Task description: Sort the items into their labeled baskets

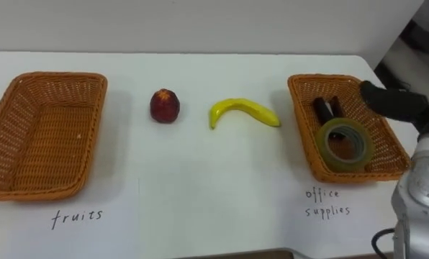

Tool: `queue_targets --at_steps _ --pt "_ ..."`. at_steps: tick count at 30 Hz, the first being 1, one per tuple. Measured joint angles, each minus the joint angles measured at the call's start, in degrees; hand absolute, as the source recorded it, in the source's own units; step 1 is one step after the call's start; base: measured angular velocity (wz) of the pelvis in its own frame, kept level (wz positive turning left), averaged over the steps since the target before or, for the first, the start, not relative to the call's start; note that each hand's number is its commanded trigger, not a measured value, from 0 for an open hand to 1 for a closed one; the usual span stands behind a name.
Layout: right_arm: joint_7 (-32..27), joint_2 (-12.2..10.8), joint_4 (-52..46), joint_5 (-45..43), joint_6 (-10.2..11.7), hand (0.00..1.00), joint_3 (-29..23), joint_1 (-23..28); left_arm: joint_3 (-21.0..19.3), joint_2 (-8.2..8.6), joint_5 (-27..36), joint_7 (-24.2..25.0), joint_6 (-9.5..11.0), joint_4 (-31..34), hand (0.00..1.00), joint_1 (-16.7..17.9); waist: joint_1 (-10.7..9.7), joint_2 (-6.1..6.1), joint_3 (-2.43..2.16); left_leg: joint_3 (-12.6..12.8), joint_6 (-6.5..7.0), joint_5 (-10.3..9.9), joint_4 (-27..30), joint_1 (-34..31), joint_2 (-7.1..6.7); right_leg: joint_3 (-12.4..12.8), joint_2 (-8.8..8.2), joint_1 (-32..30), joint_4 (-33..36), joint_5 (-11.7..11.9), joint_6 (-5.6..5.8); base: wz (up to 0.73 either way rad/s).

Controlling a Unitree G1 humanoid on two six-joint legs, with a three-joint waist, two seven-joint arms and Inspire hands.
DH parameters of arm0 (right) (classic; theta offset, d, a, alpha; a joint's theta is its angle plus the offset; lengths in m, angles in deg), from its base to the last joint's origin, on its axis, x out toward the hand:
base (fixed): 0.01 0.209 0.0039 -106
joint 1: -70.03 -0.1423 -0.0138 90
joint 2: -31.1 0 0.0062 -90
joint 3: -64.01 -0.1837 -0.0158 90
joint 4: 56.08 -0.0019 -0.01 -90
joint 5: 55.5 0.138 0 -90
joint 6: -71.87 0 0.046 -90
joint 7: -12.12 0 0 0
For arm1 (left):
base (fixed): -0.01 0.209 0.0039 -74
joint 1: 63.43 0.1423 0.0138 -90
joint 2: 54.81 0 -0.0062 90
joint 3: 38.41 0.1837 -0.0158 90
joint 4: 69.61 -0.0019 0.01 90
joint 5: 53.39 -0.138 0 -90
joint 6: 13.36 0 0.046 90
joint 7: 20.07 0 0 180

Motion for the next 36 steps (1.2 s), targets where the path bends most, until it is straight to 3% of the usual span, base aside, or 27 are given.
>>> queue_targets --at_steps 5,9,16,26,30,36 --pt "0.1 1.5 -0.1 -0.5 0.0 0.00 0.0 -3.8 0.0 0.00 -0.1 0.0 -0.1 -0.1 0.00 -0.2 0.0 0.03 0.02 -0.1 -0.01 0.0 0.0 -0.1 0.05 -0.2 0.00 0.0 0.0 0.0 0.00 0.00" --pt "-0.1 1.5 -0.5 -1.8 -0.2 0.00 1.6 -6.2 0.0 -0.26 -0.1 0.1 -0.2 -0.3 0.00 -1.2 1.3 -0.12 0.00 -0.1 0.00 0.0 0.0 -0.1 0.04 -0.2 0.02 0.0 0.0 0.0 0.00 0.00" --pt "1.6 1.5 -4.3 -1.8 -0.3 0.00 5.7 -6.5 0.2 -0.26 0.0 -0.1 -0.2 -0.3 0.00 -1.3 3.0 -0.40 0.04 -1.4 0.00 0.0 0.1 -0.6 0.00 -1.6 -0.14 0.1 0.0 0.0 0.00 0.08" --pt "8.2 1.6 -2.3 -2.0 -1.8 0.00 11.0 -9.2 0.3 -0.49 -0.5 -0.2 -1.4 -0.2 0.00 -1.2 4.8 -0.84 0.11 -3.5 -0.03 0.0 0.9 -1.6 -0.04 -3.8 -0.31 0.4 0.0 0.0 0.00 0.11" --pt "11.6 1.7 1.5 -2.8 -2.4 0.00 12.8 -9.2 1.2 -1.06 -0.4 -0.1 -1.4 -0.3 0.00 -1.3 6.3 -1.48 0.64 -4.0 -0.03 0.0 1.3 -2.2 -0.06 -4.3 -0.38 0.2 -0.1 0.0 0.00 0.07" --pt "16.4 1.7 2.7 -8.7 -2.8 0.00 17.3 -9.2 2.2 -1.70 -0.5 0.5 -1.7 -0.3 0.00 -1.4 7.5 -1.83 0.53 -4.6 -0.04 0.0 1.5 -3.1 -0.12 -5.2 -0.53 -0.2 -0.1 0.0 -0.01 0.05"
